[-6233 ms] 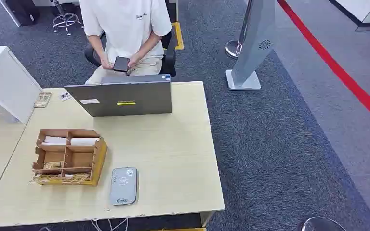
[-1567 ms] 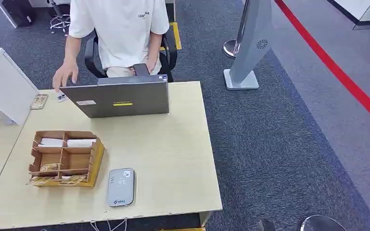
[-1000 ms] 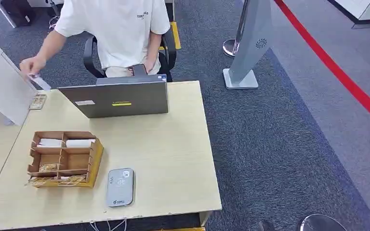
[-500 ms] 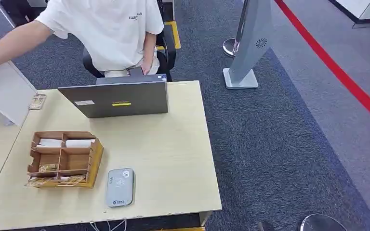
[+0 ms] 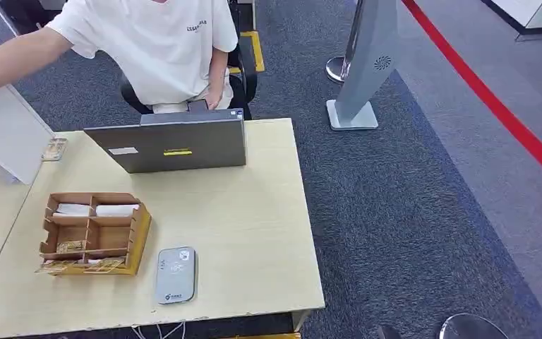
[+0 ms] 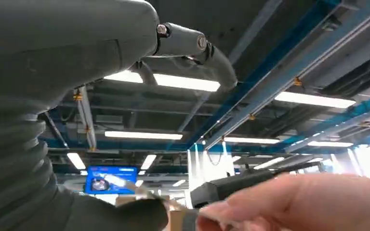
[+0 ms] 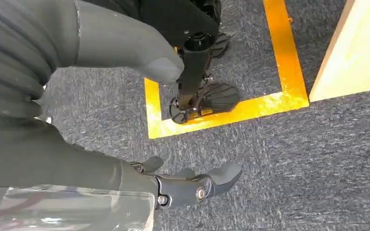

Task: Pass the card to the sensor for recognition and then transmit it.

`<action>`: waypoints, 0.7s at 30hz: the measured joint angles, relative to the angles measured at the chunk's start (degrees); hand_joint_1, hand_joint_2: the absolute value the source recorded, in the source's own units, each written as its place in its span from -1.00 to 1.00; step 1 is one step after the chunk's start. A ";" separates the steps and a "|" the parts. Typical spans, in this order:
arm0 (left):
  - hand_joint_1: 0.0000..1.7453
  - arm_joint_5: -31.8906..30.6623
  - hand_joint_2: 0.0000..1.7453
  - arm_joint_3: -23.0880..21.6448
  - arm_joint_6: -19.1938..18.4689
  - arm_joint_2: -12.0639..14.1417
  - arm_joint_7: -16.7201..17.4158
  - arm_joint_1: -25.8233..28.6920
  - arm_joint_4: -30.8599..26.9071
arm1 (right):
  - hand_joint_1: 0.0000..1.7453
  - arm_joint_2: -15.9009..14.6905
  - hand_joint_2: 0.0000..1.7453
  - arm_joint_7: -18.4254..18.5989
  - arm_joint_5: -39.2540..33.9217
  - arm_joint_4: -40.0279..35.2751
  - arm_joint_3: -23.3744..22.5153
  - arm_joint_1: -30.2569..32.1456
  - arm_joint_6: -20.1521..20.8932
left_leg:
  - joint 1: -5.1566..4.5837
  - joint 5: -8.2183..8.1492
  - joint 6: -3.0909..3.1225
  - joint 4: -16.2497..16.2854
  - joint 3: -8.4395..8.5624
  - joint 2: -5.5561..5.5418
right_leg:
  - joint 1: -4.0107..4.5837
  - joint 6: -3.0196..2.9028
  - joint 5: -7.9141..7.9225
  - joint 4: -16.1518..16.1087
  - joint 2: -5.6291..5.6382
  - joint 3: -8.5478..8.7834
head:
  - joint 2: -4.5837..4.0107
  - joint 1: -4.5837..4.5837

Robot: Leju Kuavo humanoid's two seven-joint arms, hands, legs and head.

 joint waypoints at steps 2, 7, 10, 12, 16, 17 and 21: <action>1.00 0.00 1.00 -0.31 0.02 0.06 -0.17 -0.01 0.52 | -1.00 0.00 1.00 0.00 0.11 0.04 -0.15 -0.07 0.09 | 0.00 0.00 0.00 0.00 -0.01 -0.03 | 0.00 0.00 0.00 0.00 -0.02 0.00 | 0.00 0.00; 1.00 0.13 1.00 -1.09 0.31 0.46 -1.03 -0.02 1.16 | -1.00 0.00 1.00 -0.04 0.44 0.09 -0.50 -0.09 0.07 | -0.01 0.00 0.00 0.00 -0.02 -0.02 | 0.00 0.00 0.00 0.00 -0.02 0.00 | 0.00 0.02; 1.00 0.13 1.00 -1.22 0.72 0.59 -1.03 -0.03 1.29 | -1.00 0.00 1.00 -0.04 0.57 0.15 -0.55 -0.12 0.09 | 0.00 0.00 0.00 0.00 -0.02 -0.03 | 0.00 0.00 0.00 0.00 -0.01 0.00 | 0.00 0.00; 1.00 0.13 1.00 -1.24 1.22 0.63 -1.03 -0.06 1.42 | -1.00 0.00 1.00 -0.09 0.61 0.22 -0.55 -0.12 0.09 | 0.00 0.00 0.00 0.00 -0.02 -0.03 | 0.00 0.00 0.00 0.00 0.00 0.00 | 0.00 0.00; 1.00 0.13 1.00 -1.27 1.90 0.68 -1.03 -0.31 1.99 | -1.00 0.02 1.00 -0.09 0.76 0.24 -0.55 -0.13 0.09 | 0.00 0.00 0.00 0.00 -0.02 -0.02 | 0.00 0.00 0.00 0.00 -0.01 -0.03 | 0.00 0.00; 1.00 0.22 1.00 -1.27 2.05 0.52 -1.03 -0.51 2.19 | -1.00 0.02 1.00 -0.09 0.79 0.24 -0.55 -0.13 0.09 | 0.00 0.00 0.00 0.00 -0.02 -0.02 | 0.00 0.00 0.00 0.00 -0.02 -0.03 | 0.00 0.00; 1.00 1.99 1.00 -1.31 4.15 -0.57 -3.15 0.44 1.77 | -1.00 0.02 1.00 -0.13 1.25 0.26 -0.66 -0.13 0.13 | -0.01 0.00 0.00 0.00 -0.01 -0.02 | -0.01 -0.01 0.01 0.00 0.00 -0.02 | 0.00 0.00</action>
